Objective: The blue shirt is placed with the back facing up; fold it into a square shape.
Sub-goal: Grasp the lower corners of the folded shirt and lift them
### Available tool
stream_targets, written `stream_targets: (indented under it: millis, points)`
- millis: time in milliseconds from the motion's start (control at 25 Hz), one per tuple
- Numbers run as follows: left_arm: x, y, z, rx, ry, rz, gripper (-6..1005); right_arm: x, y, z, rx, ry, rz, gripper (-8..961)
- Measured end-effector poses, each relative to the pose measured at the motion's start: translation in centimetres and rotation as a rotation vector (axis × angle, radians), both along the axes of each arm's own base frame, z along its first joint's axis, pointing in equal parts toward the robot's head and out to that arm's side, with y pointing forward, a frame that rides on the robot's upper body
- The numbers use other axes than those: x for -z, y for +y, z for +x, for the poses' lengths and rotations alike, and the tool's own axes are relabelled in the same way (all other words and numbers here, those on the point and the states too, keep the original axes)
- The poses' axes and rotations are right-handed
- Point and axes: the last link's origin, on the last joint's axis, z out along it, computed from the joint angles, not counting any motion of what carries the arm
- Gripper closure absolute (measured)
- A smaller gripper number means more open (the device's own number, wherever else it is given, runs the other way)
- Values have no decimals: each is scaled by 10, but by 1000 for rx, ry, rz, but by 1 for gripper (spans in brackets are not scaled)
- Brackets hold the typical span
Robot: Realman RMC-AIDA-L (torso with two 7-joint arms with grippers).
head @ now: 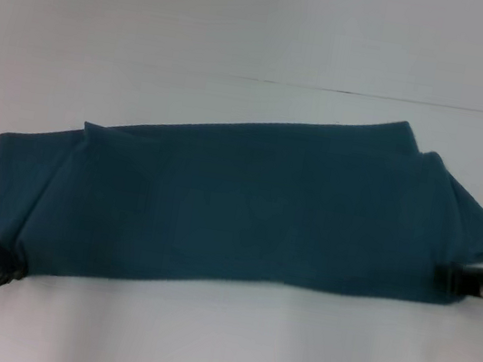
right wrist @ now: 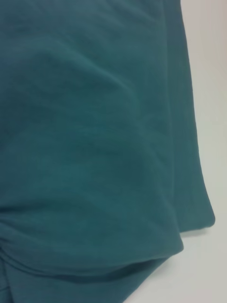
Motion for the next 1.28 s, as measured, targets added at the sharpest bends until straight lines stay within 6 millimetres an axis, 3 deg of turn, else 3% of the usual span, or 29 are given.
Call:
stream_targets:
  millis: [440,800,1040,1280]
  points:
    - [-1,-18,0,21,-29,-38,969,3,-60,-4,3,17,10,885]
    - [-6,-29,1,26,-41,-62,970,-2,-83,-8,10,27,24,879]
    - [-11,-36,5,36,-59,-60,970,-12,-101,-25,-21,42,76,876]
    - [-14,-40,11,53,-78,-68,967,-14,-111,-21,6,39,63,872]
